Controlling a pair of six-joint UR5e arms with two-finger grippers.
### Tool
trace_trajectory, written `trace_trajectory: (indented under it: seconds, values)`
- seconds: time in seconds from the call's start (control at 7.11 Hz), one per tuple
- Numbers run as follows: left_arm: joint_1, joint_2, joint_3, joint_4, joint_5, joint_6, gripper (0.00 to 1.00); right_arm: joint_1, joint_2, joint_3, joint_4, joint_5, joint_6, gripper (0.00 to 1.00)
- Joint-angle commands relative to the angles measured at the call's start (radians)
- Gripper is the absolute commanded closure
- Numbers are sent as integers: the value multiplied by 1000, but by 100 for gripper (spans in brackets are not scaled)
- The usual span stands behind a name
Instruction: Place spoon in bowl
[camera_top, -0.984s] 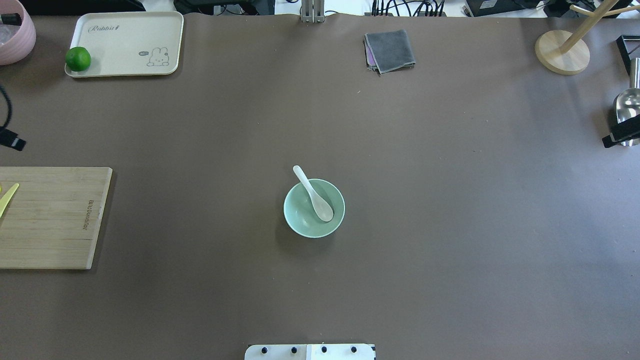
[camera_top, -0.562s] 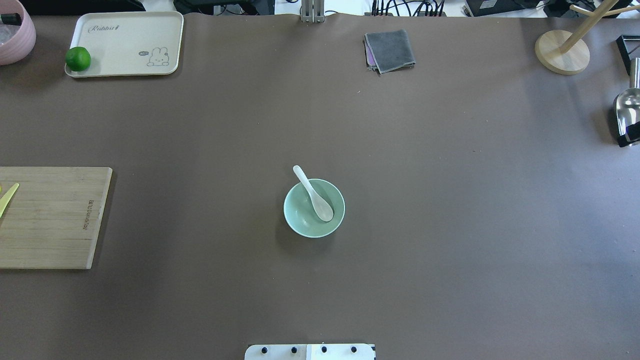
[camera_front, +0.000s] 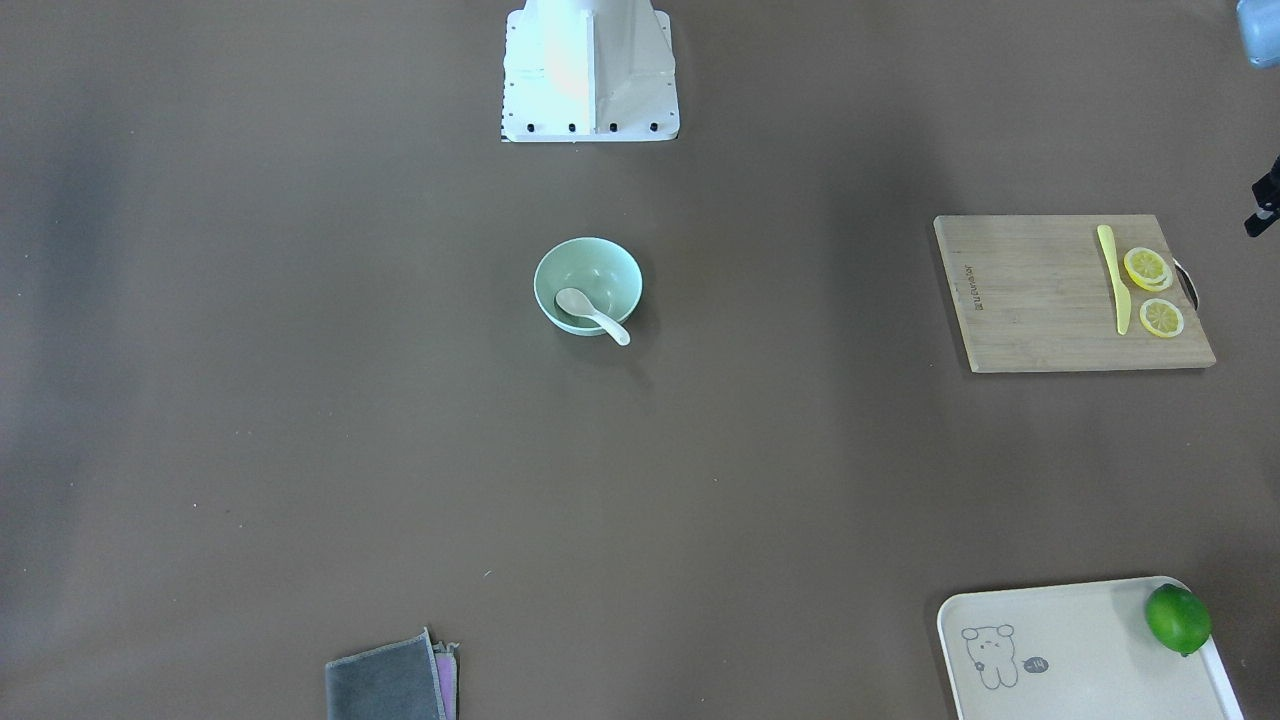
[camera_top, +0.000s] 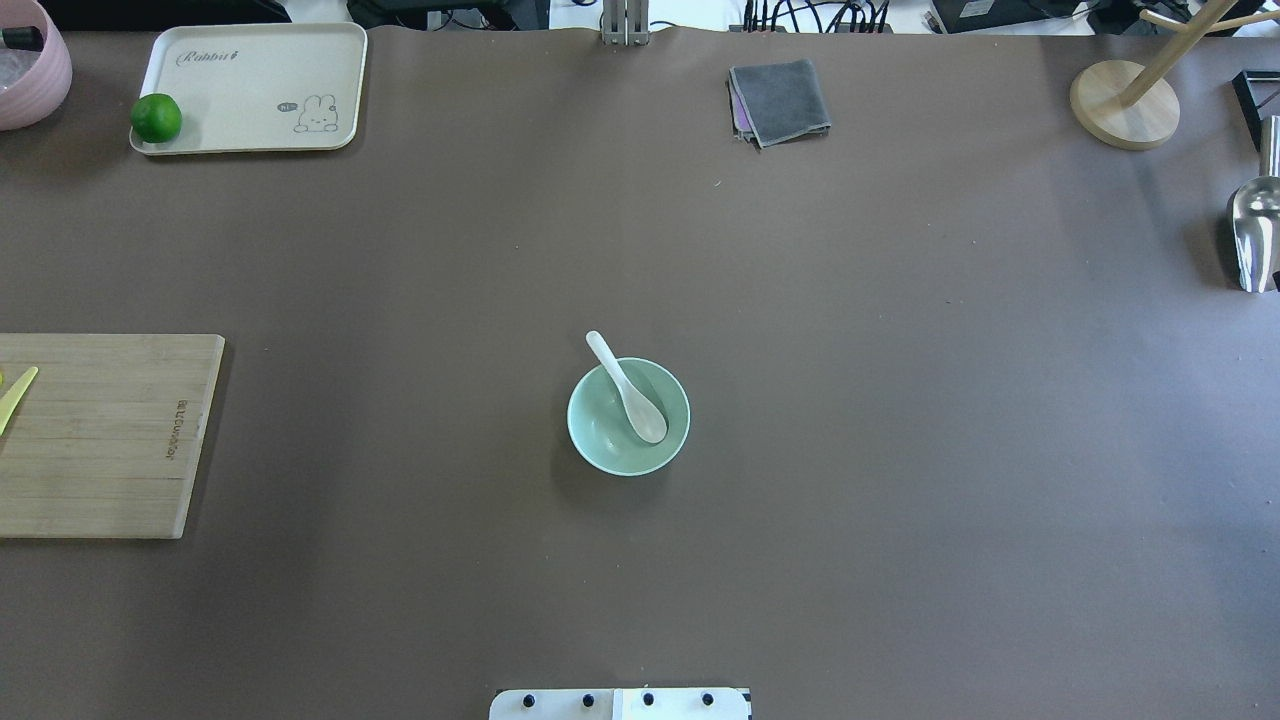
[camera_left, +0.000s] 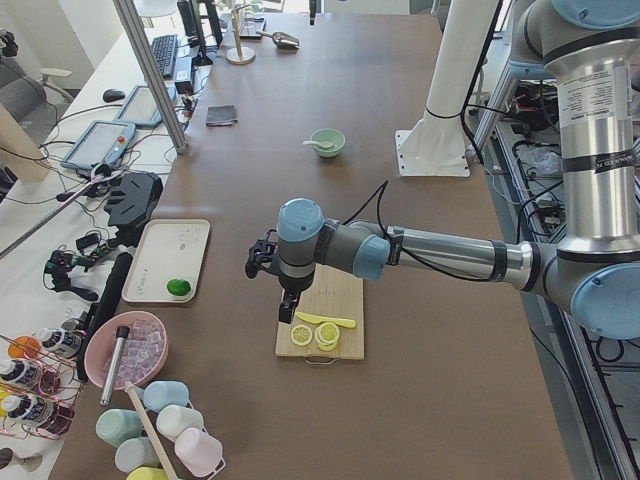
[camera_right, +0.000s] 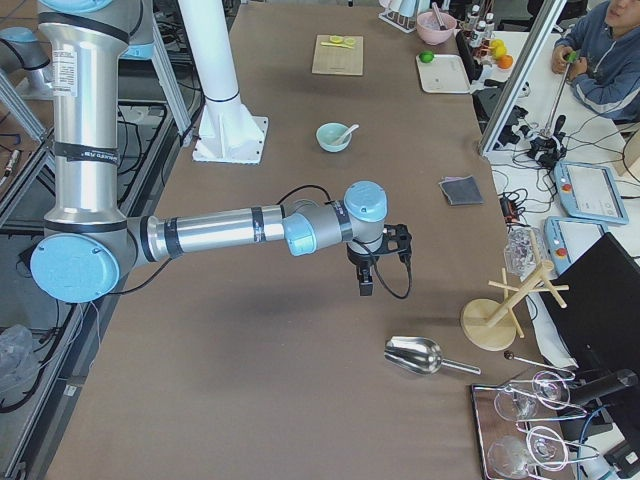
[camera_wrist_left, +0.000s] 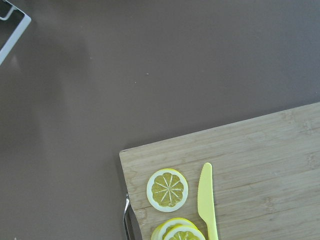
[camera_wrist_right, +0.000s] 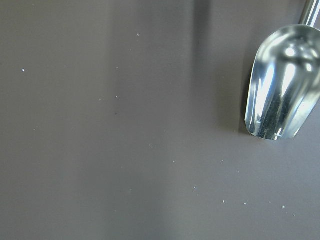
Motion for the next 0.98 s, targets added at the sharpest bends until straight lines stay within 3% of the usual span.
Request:
trace_trajectory:
  seconds: [0.0,0.84]
  values:
    - [-10,-54,20,36,-42,0,2,15,-15,-19,1,-2,-55,0]
    - [-11,-82,8,48,-38,9,2,29,-65,-1,4,16,-92,0]
